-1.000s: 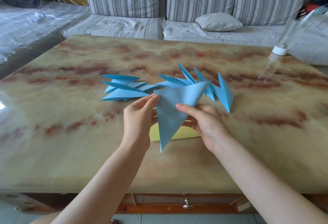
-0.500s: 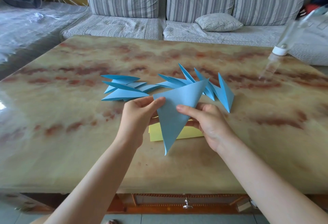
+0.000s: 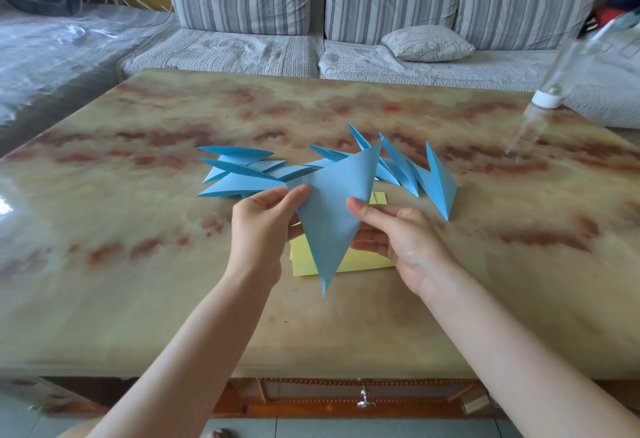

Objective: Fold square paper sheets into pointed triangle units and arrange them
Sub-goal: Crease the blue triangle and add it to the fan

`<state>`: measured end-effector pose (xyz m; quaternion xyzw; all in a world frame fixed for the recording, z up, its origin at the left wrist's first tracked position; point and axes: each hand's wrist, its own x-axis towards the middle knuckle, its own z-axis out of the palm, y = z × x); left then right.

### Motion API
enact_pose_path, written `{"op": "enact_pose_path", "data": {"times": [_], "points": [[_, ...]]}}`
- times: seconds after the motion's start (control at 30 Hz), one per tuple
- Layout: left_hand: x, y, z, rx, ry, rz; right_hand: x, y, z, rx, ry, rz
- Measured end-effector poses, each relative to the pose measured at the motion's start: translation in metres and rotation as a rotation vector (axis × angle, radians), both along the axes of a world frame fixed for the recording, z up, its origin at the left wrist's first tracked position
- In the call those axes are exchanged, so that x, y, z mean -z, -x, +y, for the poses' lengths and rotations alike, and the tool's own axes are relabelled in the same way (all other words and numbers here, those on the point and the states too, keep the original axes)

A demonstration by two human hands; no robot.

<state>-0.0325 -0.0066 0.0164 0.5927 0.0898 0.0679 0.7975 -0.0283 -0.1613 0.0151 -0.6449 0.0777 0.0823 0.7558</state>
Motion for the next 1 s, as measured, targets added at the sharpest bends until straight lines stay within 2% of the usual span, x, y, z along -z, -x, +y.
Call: {"op": "enact_pose_path", "data": {"times": [0.27,0.47,0.73,1.0], "points": [[0.0035,-0.0038,0.0056,-0.068,-0.012,0.023,-0.0033,0.0026,-0.0048,-0.055,-0.022,-0.019],[0.0012,-0.0033,0.0064,-0.070,-0.001,0.041,-0.0019,0.0036,0.0005,0.019,0.037,-0.094],[0.0031,-0.0043,0.0081,-0.119,0.007,0.055,-0.0018,0.0029,0.0026,-0.042,-0.055,-0.026],[0.0014,0.0016,0.0029,-0.111,0.063,0.048,0.0018,0.0013,0.0027,0.005,-0.073,-0.009]]}}
